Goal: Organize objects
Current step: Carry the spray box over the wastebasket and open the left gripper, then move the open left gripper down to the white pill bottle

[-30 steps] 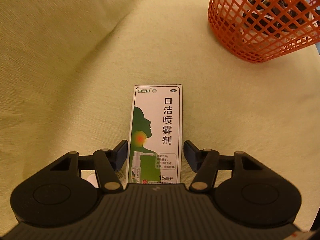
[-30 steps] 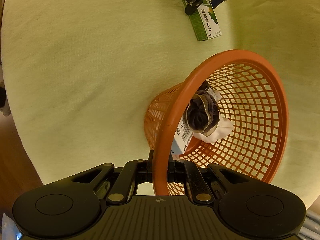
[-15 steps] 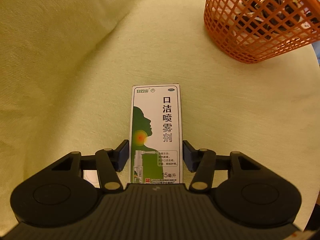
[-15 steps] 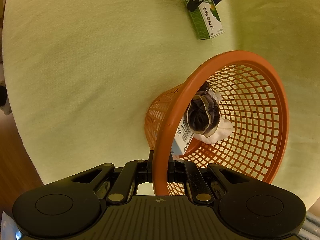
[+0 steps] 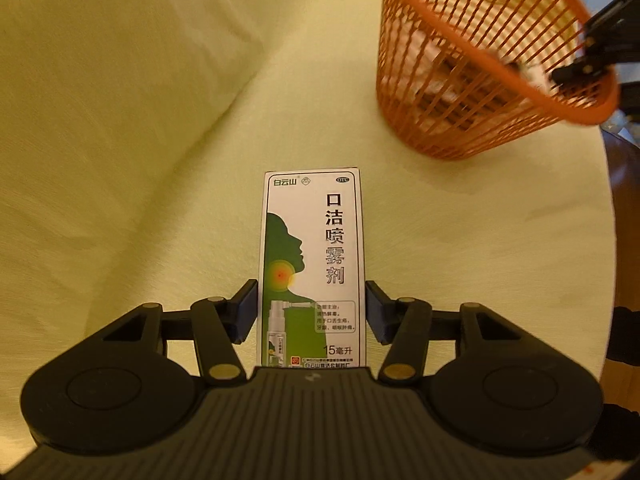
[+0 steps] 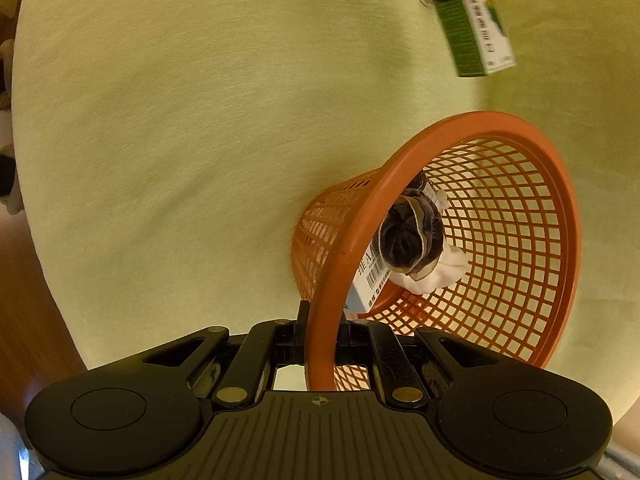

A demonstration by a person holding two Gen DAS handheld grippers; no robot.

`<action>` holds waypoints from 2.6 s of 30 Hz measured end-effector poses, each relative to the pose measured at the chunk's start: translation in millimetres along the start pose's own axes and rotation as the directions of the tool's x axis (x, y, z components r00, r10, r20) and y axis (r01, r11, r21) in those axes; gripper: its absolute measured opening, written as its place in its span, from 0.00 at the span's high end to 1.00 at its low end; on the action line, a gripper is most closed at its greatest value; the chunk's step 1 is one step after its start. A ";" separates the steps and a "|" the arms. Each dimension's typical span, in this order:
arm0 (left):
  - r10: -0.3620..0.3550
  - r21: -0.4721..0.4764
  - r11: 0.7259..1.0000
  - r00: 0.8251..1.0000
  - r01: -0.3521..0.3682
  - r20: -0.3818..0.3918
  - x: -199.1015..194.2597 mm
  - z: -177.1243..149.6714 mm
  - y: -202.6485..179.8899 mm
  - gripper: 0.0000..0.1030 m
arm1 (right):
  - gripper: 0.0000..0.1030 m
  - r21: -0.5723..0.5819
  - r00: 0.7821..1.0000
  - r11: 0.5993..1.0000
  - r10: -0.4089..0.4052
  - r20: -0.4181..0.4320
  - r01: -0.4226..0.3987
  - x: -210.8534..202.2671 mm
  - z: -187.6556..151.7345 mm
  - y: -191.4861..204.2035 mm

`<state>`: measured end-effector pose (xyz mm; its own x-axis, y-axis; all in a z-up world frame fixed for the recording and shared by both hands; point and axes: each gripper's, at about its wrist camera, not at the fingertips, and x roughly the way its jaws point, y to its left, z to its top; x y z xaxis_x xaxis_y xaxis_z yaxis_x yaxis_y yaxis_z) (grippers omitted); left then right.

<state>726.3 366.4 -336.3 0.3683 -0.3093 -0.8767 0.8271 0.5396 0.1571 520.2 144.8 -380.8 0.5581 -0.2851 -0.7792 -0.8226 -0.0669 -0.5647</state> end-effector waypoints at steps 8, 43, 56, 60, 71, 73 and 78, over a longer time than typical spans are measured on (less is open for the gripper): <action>0.000 0.016 1.000 0.999 -0.001 0.044 -52.2 9.7 -17.4 0.52 | 0.96 -0.011 1.000 1.000 -0.001 0.007 0.001 -0.8 0.7 0.8; -0.127 0.124 0.988 0.955 0.097 0.270 -79.6 144.9 -85.3 0.41 | 0.96 0.020 0.999 1.000 -0.006 0.041 0.005 -2.7 4.5 3.0; -0.072 0.092 0.994 0.976 0.053 0.208 -85.4 106.6 -66.6 0.41 | 0.96 0.017 0.999 1.000 0.000 0.040 -0.001 -4.0 4.9 1.2; -0.051 0.074 0.997 0.982 0.038 0.180 -83.8 91.5 -61.2 0.41 | 0.96 0.017 0.999 1.000 0.003 0.035 -0.003 -3.0 5.6 0.3; -0.011 0.015 1.000 0.991 0.009 0.134 -85.0 55.9 -49.3 0.41 | 0.96 0.013 0.999 1.000 0.004 0.032 -0.004 -3.4 6.0 0.6; -0.006 0.005 1.000 0.992 0.006 0.127 -85.1 51.2 -46.9 0.41 | 0.96 0.012 1.000 1.000 0.004 0.031 -0.005 -3.4 6.1 0.7; 0.005 -0.012 1.000 0.994 -0.004 0.111 -86.0 43.8 -42.8 0.41 | 0.96 0.014 1.000 1.000 0.006 0.030 -0.007 -3.1 6.0 0.9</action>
<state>677.8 335.6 -247.7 0.4178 -0.3917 -0.8198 0.8204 0.5503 0.1552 518.3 151.4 -380.5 0.5560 -0.2564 -0.7907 -0.8247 -0.0513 -0.5632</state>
